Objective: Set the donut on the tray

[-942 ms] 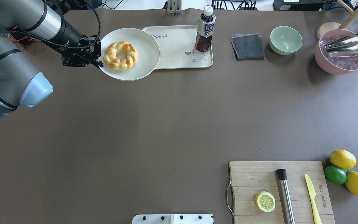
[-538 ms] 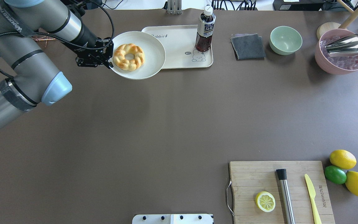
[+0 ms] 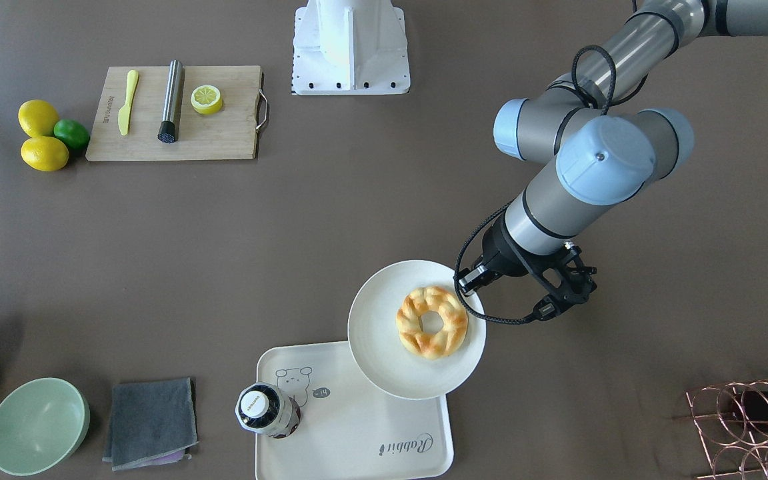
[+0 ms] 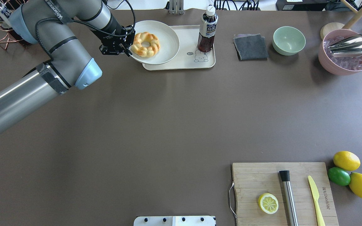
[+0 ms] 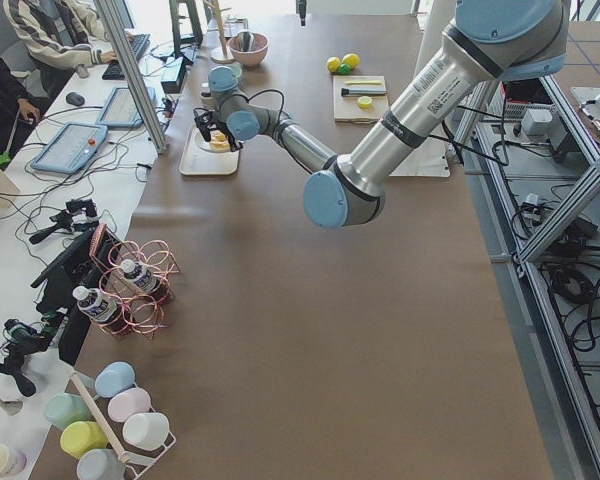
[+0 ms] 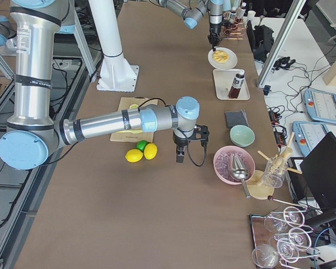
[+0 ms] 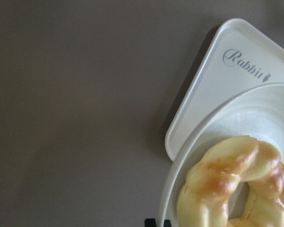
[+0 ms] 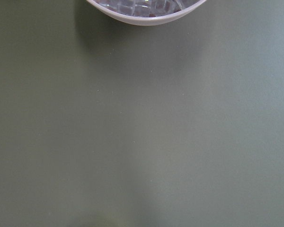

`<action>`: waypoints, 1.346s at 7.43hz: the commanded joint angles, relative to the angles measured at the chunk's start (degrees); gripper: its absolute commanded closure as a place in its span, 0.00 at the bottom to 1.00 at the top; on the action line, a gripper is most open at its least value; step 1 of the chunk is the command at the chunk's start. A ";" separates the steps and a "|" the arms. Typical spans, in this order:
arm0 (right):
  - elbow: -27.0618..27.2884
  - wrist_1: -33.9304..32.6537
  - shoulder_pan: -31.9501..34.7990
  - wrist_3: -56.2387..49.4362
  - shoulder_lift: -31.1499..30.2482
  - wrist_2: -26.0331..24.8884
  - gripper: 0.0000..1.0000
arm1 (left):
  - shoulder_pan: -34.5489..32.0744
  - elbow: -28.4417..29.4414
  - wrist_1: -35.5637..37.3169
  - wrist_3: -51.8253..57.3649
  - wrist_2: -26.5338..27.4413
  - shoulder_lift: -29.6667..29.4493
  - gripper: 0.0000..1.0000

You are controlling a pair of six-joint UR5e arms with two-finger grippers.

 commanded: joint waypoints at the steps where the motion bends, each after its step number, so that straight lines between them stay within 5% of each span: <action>1: -0.21 -0.01 0.21 -0.02 -0.13 0.14 0.00 | 0.13 12.63 -12.38 -8.78 3.47 -4.71 1.00; 4: -0.21 -0.01 0.48 -0.02 -0.13 0.84 0.00 | 2.49 22.24 -18.73 -10.30 8.38 -8.60 1.00; 10: -0.21 -0.01 0.56 -0.02 0.05 1.89 0.00 | 5.23 24.37 -21.05 -9.77 14.55 -10.71 1.00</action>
